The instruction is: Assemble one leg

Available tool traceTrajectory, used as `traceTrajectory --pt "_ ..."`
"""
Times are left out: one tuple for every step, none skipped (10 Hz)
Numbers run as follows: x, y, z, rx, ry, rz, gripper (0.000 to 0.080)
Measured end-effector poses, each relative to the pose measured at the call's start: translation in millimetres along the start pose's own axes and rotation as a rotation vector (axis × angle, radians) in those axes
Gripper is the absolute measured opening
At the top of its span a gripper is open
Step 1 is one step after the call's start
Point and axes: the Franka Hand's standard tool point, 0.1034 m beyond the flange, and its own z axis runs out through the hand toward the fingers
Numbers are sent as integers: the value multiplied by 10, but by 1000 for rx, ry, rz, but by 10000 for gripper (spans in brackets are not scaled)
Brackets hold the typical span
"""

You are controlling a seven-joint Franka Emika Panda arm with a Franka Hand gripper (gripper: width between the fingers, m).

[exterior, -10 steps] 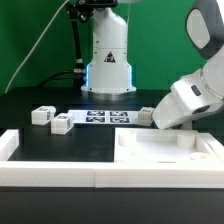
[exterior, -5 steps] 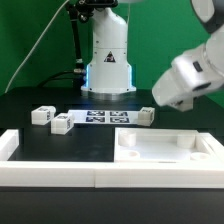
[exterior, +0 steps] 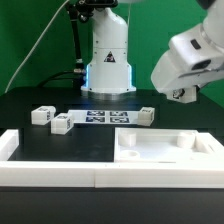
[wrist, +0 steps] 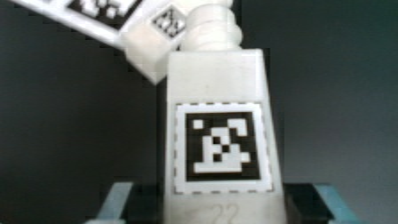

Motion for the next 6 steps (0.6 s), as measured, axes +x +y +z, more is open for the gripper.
traceTrajectory --pt "82 86 43 -9 94 -13 292" --pt "88 160 39 -14 153 -11 292" --pt "89 236 9 -29 243 -16 292" --pt "43 303 -32 -39 312 -15 292" --pt "0 368 -101 -50 388 -13 292" --pt "-105 428 -196 -62 423 -11 292"
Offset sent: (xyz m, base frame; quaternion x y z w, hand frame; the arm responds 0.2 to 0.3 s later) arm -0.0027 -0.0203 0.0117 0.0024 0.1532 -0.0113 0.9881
